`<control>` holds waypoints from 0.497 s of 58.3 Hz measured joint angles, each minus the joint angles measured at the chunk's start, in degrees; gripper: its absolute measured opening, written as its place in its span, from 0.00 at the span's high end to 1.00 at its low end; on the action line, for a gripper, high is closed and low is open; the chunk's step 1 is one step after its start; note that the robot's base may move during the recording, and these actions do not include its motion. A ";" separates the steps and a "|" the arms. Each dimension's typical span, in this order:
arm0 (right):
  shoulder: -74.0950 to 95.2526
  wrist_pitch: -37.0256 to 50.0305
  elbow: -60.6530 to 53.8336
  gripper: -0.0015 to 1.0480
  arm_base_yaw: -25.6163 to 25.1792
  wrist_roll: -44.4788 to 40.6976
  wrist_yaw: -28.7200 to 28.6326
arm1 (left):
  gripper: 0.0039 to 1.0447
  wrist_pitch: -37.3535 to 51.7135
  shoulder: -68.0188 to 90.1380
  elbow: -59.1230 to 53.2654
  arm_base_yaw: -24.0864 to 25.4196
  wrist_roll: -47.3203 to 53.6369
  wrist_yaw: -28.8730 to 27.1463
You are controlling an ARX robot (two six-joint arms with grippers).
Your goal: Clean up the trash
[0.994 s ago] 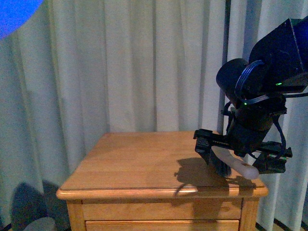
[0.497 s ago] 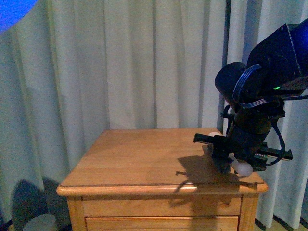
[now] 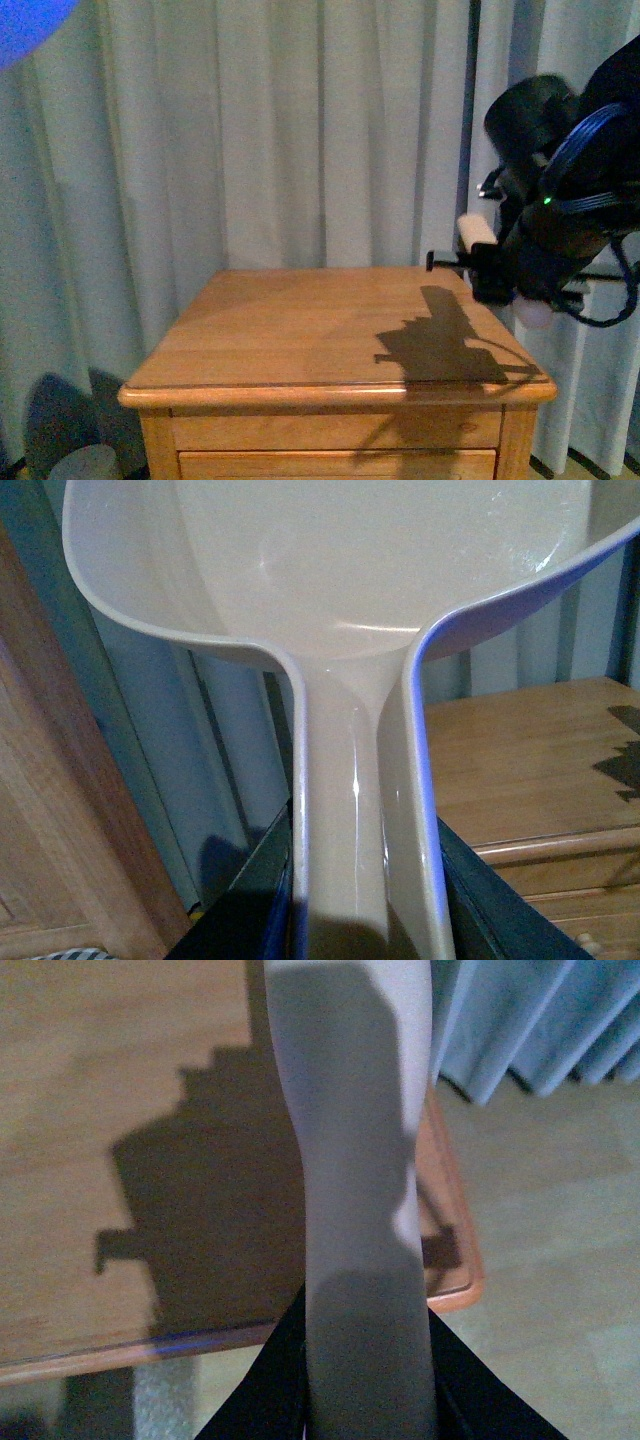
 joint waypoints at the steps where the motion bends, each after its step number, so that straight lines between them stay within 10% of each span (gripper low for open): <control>1: -1.81 1.84 -1.77 0.81 0.00 -1.11 0.48 | 0.74 0.00 0.00 0.00 0.00 -0.02 0.02; 29: -47.93 31.78 -48.85 0.81 0.59 -18.86 5.79 | 0.74 0.00 0.00 0.00 0.00 -0.02 0.00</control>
